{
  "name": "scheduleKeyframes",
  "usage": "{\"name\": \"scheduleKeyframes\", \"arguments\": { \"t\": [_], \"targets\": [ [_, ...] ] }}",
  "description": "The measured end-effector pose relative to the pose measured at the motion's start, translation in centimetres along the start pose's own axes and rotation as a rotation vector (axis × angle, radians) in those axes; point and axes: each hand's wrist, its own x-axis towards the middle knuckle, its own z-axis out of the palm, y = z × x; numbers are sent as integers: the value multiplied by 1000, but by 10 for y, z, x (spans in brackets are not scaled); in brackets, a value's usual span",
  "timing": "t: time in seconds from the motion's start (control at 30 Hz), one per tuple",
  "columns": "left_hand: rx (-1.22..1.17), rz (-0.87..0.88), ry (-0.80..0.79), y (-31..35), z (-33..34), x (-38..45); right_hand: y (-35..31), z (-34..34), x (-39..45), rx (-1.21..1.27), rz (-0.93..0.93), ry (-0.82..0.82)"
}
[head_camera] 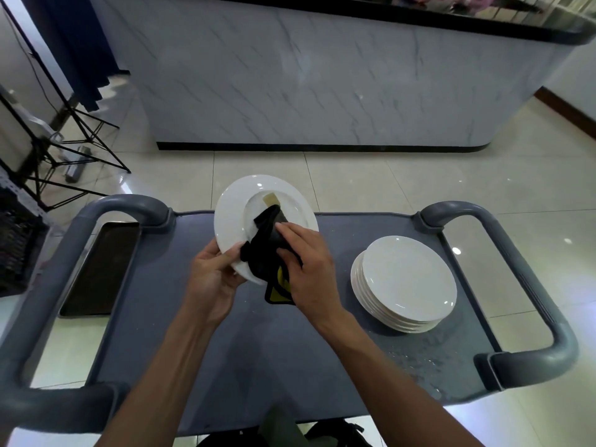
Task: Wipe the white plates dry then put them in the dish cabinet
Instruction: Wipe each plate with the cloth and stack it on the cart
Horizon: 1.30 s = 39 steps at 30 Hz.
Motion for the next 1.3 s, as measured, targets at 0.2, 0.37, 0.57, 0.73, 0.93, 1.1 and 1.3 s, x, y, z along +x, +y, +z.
{"name": "scheduleKeyframes", "arguments": {
  "t": [0.2, 0.37, 0.57, 0.73, 0.93, 1.1, 1.3],
  "targets": [
    [151, -27, -48, -3, 8, -6, 2, 0, 26, -29, 0, 79],
    [160, -29, -95, -8, 3, -7, 7, -7, 43, -42, 6, 97],
    [72, -37, -117, -13, -6, -6, 19, -21, 51, -54, 132, 99],
    [78, -44, -111, -15, -14, -8, 26, -30, 43, 26, 233, 77],
    [71, -49, -77, -10, -16, -10, 39, -48, 32, 125, 408, 84],
    [185, 35, -112, 1, 11, -2, 45, -72, 28, 88, 407, 141],
    [374, 92, -128, -7, 64, 14, 61, -118, 21, 48, 380, 228]
  ]
}}
